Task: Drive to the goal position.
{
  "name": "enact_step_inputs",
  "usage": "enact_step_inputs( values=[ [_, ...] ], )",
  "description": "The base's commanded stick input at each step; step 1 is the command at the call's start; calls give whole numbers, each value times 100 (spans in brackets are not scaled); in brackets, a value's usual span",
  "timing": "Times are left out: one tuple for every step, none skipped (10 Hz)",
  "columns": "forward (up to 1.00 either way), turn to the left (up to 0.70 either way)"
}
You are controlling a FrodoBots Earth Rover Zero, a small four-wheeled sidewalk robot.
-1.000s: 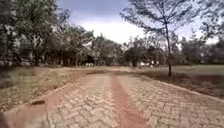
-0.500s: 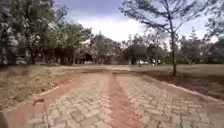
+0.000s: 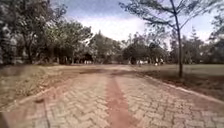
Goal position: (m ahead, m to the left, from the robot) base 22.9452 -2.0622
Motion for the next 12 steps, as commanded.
enact_step_inputs(
  values=[
    [85, 0],
    [85, 0],
    [85, 0],
    [85, 0],
    [85, 0],
    [85, 0],
    [85, 0],
    [85, 0],
    [85, 0],
    [85, 0],
    [85, 0],
    [85, 0]
  ],
)
